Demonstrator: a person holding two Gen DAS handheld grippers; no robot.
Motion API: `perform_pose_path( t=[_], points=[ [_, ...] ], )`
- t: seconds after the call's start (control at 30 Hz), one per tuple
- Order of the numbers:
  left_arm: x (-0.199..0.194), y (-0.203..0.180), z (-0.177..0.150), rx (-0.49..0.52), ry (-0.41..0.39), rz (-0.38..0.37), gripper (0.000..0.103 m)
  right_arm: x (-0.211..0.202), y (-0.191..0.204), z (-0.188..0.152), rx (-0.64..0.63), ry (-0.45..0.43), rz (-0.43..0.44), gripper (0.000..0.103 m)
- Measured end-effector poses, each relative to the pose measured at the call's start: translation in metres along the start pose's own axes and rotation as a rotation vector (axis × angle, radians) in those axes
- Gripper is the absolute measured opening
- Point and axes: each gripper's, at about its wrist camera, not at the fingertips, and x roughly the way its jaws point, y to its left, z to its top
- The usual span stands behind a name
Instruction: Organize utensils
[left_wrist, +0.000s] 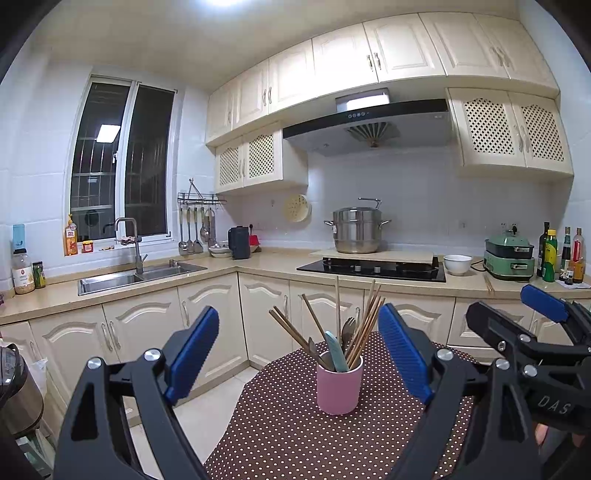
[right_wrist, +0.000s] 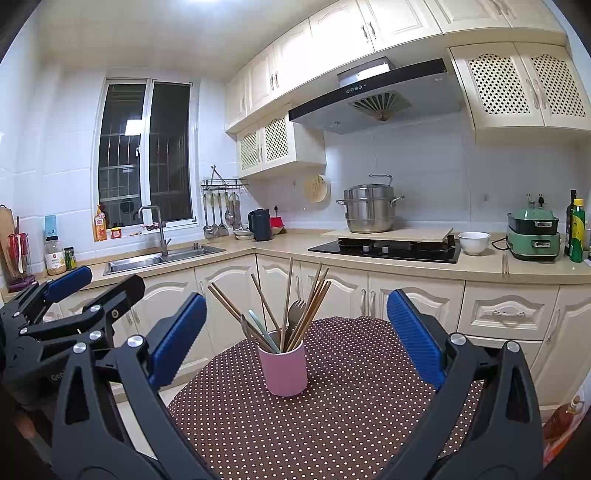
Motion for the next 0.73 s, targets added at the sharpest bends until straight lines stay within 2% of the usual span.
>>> perform_pose_path(
  t=[0.5,0.73],
  points=[
    [0.011,0.001,-0.002,0.0,0.02,0.0,0.086,0.011,-0.001,-0.002,0.005,0.019,0.002,0.096],
    [0.032,0.003,-0.01,-0.003,0.073,0.001,0.086,0.026,-0.003,-0.009,0.002,0.056,-0.004,0.096]
  ],
)
